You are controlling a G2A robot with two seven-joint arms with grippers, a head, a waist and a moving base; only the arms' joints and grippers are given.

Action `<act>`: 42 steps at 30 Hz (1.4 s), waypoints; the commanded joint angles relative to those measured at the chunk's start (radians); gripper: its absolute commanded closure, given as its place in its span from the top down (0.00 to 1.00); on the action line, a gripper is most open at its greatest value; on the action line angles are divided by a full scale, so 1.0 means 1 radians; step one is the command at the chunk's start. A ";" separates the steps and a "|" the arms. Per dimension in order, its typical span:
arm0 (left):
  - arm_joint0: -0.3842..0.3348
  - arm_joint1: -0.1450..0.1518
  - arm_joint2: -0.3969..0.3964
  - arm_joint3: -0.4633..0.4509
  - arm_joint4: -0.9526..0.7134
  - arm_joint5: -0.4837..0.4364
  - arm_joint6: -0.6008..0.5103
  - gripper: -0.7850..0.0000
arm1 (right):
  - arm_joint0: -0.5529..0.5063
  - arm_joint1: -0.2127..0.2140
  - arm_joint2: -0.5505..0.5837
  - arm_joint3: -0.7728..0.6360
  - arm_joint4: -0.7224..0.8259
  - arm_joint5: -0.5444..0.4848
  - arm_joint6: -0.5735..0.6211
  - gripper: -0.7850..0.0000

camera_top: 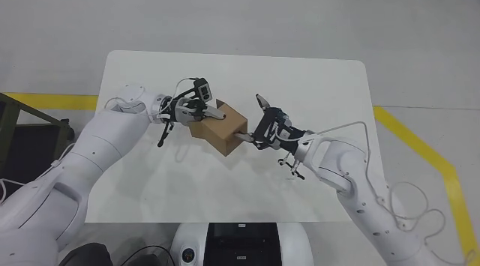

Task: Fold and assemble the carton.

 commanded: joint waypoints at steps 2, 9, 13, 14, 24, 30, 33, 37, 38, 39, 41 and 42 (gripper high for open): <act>0.001 0.001 0.003 -0.001 -0.004 0.000 0.000 0.00 | 0.004 -0.001 -0.004 0.002 0.000 0.001 -0.001 0.83; -0.001 0.002 0.009 -0.005 -0.013 0.002 0.000 0.00 | 0.010 -0.004 -0.007 0.006 0.003 0.001 -0.002 0.84; -0.001 0.003 0.012 -0.006 -0.020 0.001 0.000 0.00 | 0.012 -0.005 -0.008 0.008 0.003 0.002 -0.001 0.84; 0.000 0.003 0.012 -0.006 -0.023 0.001 0.000 0.00 | 0.012 -0.005 -0.009 0.010 0.006 0.001 0.001 0.84; 0.002 0.000 0.021 -0.002 -0.038 -0.001 0.000 0.00 | 0.017 -0.008 -0.009 0.017 0.018 -0.007 -0.006 0.86; -0.007 0.001 0.018 0.034 -0.020 -0.013 0.000 0.00 | -0.016 0.001 0.036 -0.027 0.017 0.001 0.007 1.00; -0.012 0.002 0.016 0.046 -0.003 -0.020 0.000 0.00 | -0.039 0.006 0.063 -0.053 0.014 0.002 0.013 1.00; -0.023 0.004 0.011 0.058 0.024 -0.040 0.000 0.00 | -0.061 0.011 0.089 -0.074 0.024 0.000 0.013 1.00; -0.028 0.004 0.010 0.063 0.040 -0.047 0.000 0.00 | -0.065 0.012 0.093 -0.077 0.033 -0.002 0.012 1.00; -0.034 0.005 0.010 0.069 0.062 -0.057 0.000 0.00 | -0.069 0.012 0.096 -0.079 0.048 -0.007 0.008 1.00; -0.044 0.006 0.006 0.074 0.090 -0.070 0.000 0.00 | -0.073 0.013 0.103 -0.079 0.075 -0.019 0.007 1.00; -0.051 0.007 0.004 0.079 0.112 -0.077 0.000 0.00 | -0.075 0.013 0.104 -0.078 0.091 -0.026 0.009 1.00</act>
